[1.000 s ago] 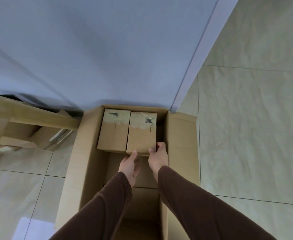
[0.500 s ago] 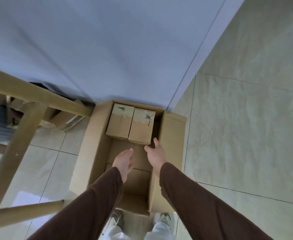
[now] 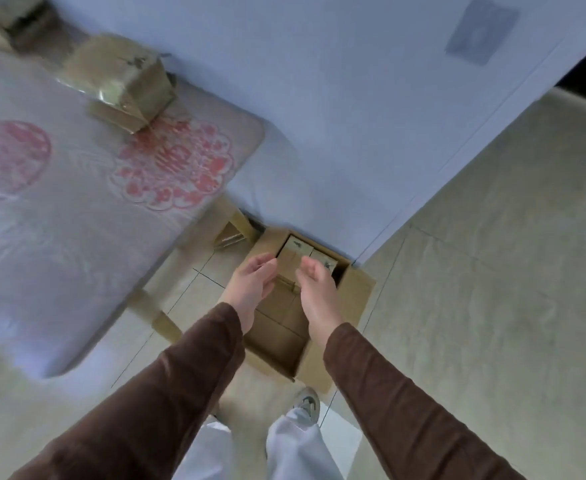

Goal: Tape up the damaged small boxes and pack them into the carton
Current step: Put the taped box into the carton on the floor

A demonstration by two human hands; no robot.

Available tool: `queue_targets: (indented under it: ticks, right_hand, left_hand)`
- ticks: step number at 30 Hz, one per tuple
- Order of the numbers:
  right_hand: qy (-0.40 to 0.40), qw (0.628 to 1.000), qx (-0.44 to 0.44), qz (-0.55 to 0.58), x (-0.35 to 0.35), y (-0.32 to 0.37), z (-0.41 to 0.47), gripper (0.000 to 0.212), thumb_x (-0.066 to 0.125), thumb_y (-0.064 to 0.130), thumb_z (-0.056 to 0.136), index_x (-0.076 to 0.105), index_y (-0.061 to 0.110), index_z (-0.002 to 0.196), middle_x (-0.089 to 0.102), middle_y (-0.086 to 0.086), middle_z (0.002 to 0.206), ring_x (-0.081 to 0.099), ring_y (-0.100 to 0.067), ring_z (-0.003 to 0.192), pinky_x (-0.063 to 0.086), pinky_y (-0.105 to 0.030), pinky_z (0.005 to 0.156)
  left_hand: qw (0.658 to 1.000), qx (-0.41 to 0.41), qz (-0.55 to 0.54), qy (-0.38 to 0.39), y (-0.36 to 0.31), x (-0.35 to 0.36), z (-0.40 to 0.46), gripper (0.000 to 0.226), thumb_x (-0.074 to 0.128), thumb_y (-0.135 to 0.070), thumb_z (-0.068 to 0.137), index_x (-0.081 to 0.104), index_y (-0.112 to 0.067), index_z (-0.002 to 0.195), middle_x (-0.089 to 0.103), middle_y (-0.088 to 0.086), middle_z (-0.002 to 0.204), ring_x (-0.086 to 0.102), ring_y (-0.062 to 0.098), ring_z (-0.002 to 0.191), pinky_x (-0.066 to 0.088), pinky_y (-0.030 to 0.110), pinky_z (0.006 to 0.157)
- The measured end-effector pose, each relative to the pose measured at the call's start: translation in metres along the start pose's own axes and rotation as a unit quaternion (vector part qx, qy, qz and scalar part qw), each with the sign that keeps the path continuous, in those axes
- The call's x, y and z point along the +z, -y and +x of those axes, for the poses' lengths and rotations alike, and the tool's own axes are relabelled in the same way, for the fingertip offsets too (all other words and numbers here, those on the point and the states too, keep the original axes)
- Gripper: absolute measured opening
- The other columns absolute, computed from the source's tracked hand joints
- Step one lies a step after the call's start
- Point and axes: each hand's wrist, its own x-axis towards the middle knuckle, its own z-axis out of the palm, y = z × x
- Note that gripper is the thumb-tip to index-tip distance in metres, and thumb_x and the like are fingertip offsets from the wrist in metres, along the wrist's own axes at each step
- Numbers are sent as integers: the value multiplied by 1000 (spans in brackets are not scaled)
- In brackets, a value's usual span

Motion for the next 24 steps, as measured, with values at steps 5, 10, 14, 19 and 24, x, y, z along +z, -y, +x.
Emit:
queue_targets:
  ticks: [5,10,14,19,24]
  right_hand:
    - [25,998,-52,-2,66,53,-62,25,52,19,103,58,25,127,60,12,123,55,-5,115,40,-22,95]
    - [68,993,-95,-31,169,77,-115,22,53,20,102,60,22,123,61,11,118,56,-4,111,41,-23,93]
    - [73,989,-120,-44,268,77,-160,18,55,22,101,61,20,118,62,9,114,58,-5,106,40,-17,78]
    - [94,988,-117,-48,379,60,-205,19,55,17,101,62,18,118,63,8,116,57,-5,109,41,-17,79]
    - [109,987,-104,-56,450,59,-222,21,55,15,102,61,17,121,62,7,120,57,-5,111,42,-22,91]
  left_hand:
    - [995,72,-59,-37,-54,-81,-72,25,62,-22,100,65,-19,124,70,2,123,65,14,115,50,32,103]
    - [981,94,-150,-75,-75,-194,-120,22,63,-19,99,66,-17,121,71,3,124,65,19,119,50,32,100]
    - [975,106,-177,-87,-83,-307,-155,29,63,-16,98,63,-11,127,69,7,128,63,22,121,46,39,109]
    - [963,114,-209,-123,-78,-442,-189,29,65,-18,97,63,-12,125,69,7,127,65,23,119,49,40,106]
    - [953,89,-253,-139,-73,-520,-196,35,66,-17,96,61,-9,129,71,7,125,66,23,116,54,34,93]
